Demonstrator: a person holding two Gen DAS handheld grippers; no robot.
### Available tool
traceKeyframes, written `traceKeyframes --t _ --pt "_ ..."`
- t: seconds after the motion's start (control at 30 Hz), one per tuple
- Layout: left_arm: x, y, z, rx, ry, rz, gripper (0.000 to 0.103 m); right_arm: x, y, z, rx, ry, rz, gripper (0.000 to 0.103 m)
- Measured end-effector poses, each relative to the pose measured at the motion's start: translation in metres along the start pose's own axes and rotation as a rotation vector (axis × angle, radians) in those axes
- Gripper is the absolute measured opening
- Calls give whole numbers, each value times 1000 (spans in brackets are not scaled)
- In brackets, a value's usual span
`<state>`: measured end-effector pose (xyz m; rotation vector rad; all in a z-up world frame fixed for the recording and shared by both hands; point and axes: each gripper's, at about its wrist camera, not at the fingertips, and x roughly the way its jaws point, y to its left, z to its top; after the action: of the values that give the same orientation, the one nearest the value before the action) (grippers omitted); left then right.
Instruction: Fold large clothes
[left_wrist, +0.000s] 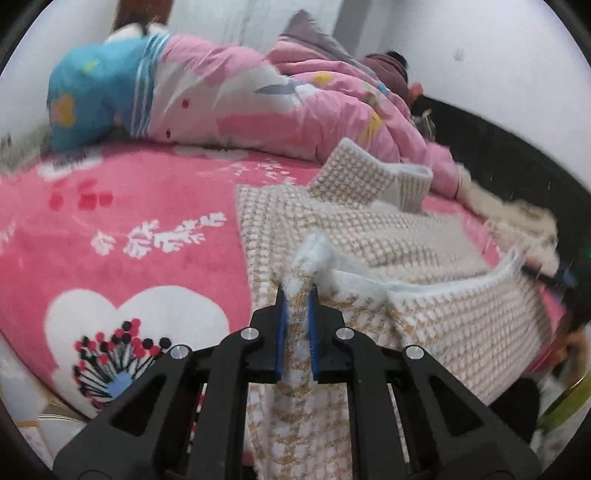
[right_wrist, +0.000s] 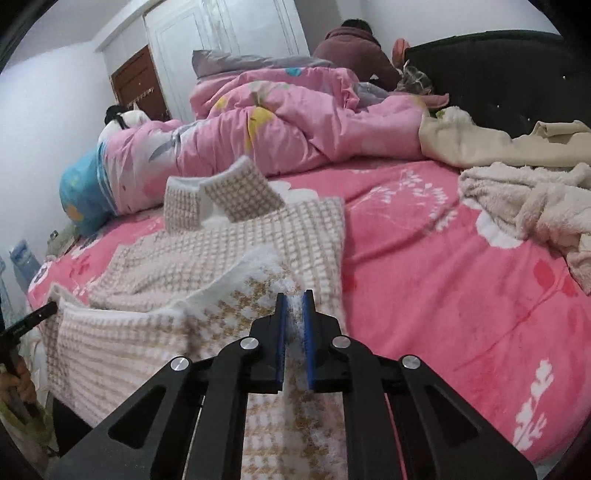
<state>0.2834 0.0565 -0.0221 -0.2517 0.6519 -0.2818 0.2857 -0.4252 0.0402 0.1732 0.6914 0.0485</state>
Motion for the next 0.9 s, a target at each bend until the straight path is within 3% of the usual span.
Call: traceKeyframes --t 0.13,0.17,0.2,0.3,0.33,0.37,0.5,0.57,0.63,0.7,0.8,0.87,0.9 --pt "54 23 -11 -78 137 -3 13 55 -20 -13 46 138 -13 9" --pt "59 27 -15 -93 139 -9 15 60 -22 -17 49 148 -8 10" --pt "60 29 -16 -109 132 -21 16 56 -23 -17 54 142 1 11" --pt "53 35 -16 -150 112 -57 22 40 -28 -15 69 131 -69 50" --pt "49 36 -16 -157 103 -44 34 28 -32 -14 80 108 -92 58" --pt "43 38 -15 -163 87 -17 45 17 -34 -14 97 91 -82 58" --pt "9 39 -10 -170 -8 -21 46 -19 -25 -17 140 63 31 59" --pt "-6 27 -7 -130 -44 -61 46 -20 -6 -23 116 107 122 71" --pt "-11 4 -10 -70 -13 -154 46 -10 16 -31 76 173 180 72" --pt "3 -22 -18 -22 83 -228 46 10 37 -41 35 234 187 72" --pt "38 -56 -40 62 223 -163 46 41 55 -53 -21 294 102 71" --pt "52 -68 -54 105 221 -102 46 46 60 -55 -55 290 43 46" --pt "54 -72 -58 130 195 -78 46 45 61 -54 -57 285 35 38"
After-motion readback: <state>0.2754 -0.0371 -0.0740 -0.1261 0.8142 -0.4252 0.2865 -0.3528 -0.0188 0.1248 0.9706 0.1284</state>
